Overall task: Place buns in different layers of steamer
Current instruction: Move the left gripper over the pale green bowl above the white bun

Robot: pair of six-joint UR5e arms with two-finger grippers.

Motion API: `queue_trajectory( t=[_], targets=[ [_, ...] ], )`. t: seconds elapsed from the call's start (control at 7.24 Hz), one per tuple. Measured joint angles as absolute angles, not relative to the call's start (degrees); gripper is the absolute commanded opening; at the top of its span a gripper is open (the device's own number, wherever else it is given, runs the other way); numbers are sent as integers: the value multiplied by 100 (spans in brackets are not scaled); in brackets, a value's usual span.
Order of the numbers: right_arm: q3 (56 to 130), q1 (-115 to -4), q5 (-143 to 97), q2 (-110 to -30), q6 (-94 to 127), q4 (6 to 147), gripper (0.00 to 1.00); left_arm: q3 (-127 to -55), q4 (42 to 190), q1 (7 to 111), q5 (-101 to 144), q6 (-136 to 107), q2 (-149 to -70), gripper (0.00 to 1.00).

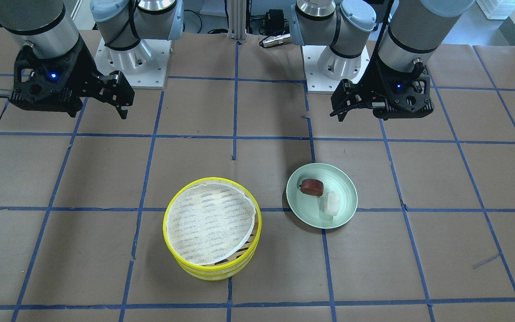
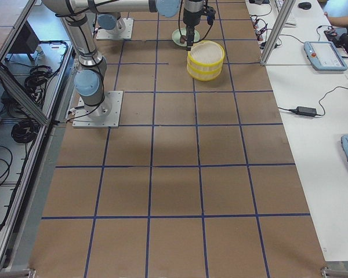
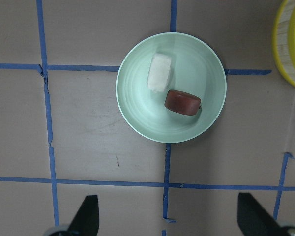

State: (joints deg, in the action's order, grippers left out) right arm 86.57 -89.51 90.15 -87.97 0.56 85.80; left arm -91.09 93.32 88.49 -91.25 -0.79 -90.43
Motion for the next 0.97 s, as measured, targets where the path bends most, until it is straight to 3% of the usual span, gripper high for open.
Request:
queue_trajectory(
  t=[0.97],
  targets=[
    [8669, -8947, 9009, -8790, 51, 8576, 100, -9263, 9290, 8748, -9141, 293, -9046, 100]
  ],
)
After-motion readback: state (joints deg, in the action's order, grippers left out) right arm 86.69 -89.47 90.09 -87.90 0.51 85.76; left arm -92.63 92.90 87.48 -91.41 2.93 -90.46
